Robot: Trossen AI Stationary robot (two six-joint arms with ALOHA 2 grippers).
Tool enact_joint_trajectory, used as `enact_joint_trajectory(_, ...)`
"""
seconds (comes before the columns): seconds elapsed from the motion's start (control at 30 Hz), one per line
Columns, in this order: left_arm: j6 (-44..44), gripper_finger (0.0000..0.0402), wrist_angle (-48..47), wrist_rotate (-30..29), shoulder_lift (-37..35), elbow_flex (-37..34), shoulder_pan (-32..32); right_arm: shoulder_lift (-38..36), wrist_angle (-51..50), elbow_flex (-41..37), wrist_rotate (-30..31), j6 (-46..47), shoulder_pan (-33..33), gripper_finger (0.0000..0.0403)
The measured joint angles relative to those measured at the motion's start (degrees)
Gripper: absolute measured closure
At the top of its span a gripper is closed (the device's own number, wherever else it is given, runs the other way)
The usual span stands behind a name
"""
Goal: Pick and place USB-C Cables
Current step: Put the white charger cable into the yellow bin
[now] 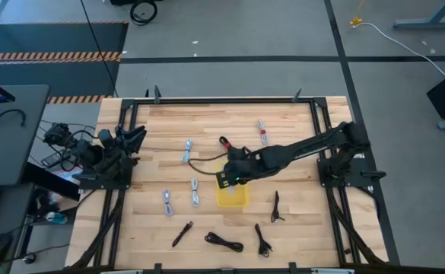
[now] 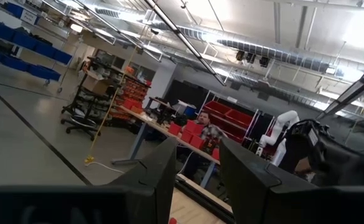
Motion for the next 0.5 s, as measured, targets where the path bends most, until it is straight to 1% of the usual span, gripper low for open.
enact_joint_trajectory(0.1, 0.04, 0.0271, -0.04, 0.0, 0.0, 0.0, 0.0, 2.68, -2.29, 0.0, -2.07, 3.55, -0.02, 0.0366)
enact_joint_trajectory(0.2, 0.07, 0.0271, -0.24, 0.0, 0.0, 0.0, 0.0, 4.43, -2.69, -0.02, -3.13, 5.11, -0.02, 0.0366)
enact_joint_trajectory(0.5, 1.77, 0.0271, -0.66, 0.0, 0.0, 0.0, 0.0, 6.76, -4.78, -0.03, -1.57, 6.32, -0.61, 0.0366)
